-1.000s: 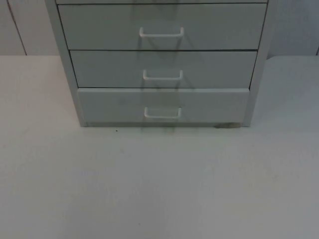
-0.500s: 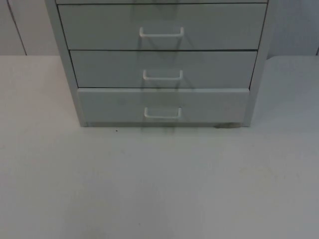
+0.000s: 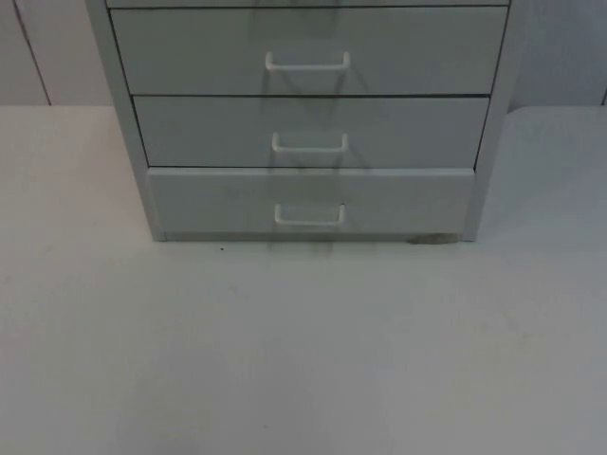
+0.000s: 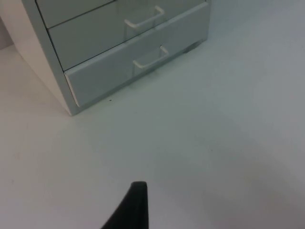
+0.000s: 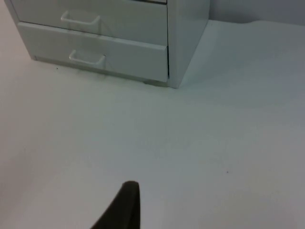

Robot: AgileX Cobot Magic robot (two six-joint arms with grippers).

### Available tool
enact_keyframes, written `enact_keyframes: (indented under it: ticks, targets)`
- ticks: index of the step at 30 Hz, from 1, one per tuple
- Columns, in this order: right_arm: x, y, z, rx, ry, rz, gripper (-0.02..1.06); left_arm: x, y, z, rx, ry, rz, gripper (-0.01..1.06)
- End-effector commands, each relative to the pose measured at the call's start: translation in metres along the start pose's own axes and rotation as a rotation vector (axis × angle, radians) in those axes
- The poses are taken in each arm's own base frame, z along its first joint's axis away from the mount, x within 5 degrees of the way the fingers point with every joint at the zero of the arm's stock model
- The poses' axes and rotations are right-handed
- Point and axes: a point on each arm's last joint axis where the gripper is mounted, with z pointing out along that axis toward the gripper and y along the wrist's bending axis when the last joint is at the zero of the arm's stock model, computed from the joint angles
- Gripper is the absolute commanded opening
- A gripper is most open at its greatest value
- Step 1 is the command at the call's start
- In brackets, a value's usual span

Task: Open the drawer with the left hand, place the block into the drawer with the right hand, then close the drawer with the left hand.

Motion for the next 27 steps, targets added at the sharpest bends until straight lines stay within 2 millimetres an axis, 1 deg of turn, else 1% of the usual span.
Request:
enact_keyframes:
  ticks: [1,12,17,21,27]
  targets:
    - [0.0012,-0.0002,0.0007,0.004,-0.001,0.003,1.05,0.0003,-0.0010,0.0003,0.007,-0.009,-0.005,1.05]
    - [0.0012,-0.0001,0.0007,0.017,-0.001,0.010,1.05,0.0003,-0.0010,0.0003,0.007,-0.009,-0.005,1.05]
    - [0.0011,0.0006,0.0010,0.101,-0.003,0.052,1.05,0.0003,-0.0010,0.0003,0.007,-0.009,-0.005,1.05]
    - [0.0009,0.0014,0.0014,0.208,-0.005,0.107,1.05,0.0003,-0.0010,0.0003,0.007,-0.009,-0.005,1.05]
    - [0.0007,0.0021,0.0018,0.294,-0.007,0.151,1.05,0.0004,-0.0007,0.0002,-0.013,-0.009,-0.012,1.05]
